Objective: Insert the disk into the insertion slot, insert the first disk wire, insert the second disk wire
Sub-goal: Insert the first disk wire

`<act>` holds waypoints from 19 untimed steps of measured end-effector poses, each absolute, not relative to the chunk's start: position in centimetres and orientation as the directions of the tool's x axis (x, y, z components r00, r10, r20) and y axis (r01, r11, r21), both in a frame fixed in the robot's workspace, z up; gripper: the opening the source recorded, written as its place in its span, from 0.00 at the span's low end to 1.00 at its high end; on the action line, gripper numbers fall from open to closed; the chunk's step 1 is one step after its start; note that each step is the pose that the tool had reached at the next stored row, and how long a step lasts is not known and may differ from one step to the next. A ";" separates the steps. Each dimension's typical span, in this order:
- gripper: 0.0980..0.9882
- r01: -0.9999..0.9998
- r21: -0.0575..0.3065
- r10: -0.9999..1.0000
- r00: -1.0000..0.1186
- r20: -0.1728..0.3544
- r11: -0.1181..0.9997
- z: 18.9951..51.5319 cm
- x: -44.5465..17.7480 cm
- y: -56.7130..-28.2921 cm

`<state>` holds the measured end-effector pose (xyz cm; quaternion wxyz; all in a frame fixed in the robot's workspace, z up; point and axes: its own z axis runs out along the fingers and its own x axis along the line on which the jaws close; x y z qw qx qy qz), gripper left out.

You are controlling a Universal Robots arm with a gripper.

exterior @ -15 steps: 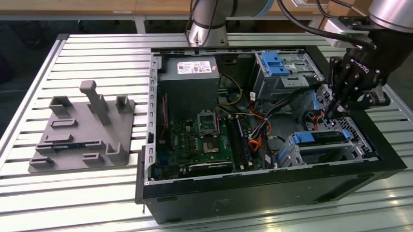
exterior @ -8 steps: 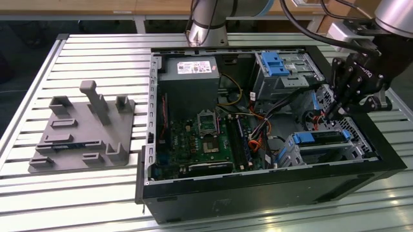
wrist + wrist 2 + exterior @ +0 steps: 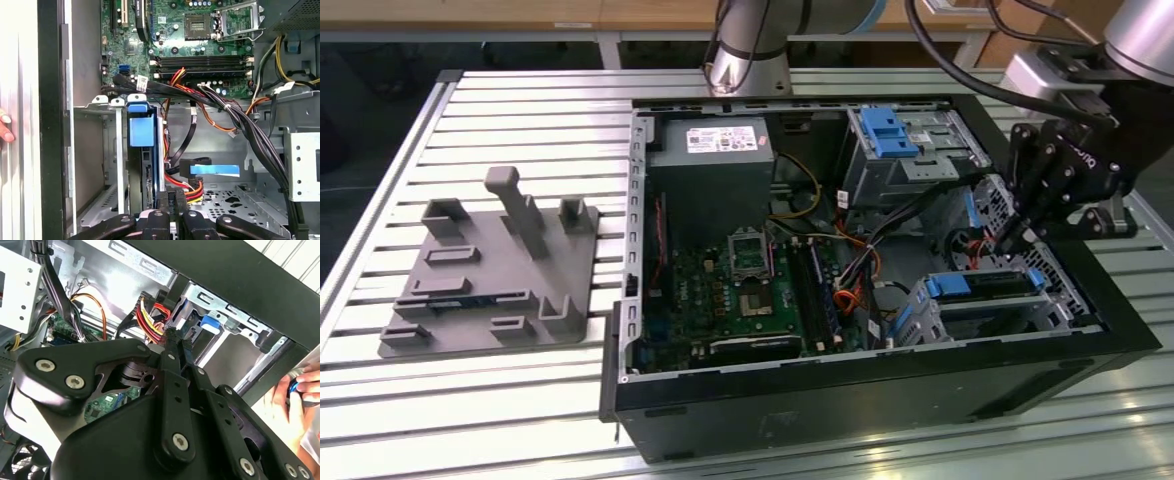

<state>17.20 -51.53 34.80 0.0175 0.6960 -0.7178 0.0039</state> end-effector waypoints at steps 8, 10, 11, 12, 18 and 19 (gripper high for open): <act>0.08 -1.000 0.019 -1.000 -0.019 0.023 0.020 34.8 17.2 -52.9; 0.08 -1.000 0.019 -1.000 -0.019 0.004 0.019 34.7 17.2 -53.1; 0.08 -1.000 0.020 -1.000 -0.019 -0.008 0.019 34.7 17.2 -53.2; 0.08 -1.000 0.020 -1.000 -0.019 -0.021 0.019 34.7 17.2 -53.3; 0.08 -1.000 0.020 -0.999 -0.019 -0.029 0.019 34.7 17.2 -53.4; 0.08 -1.000 0.020 -0.999 -0.019 -0.029 0.019 34.7 17.2 -53.4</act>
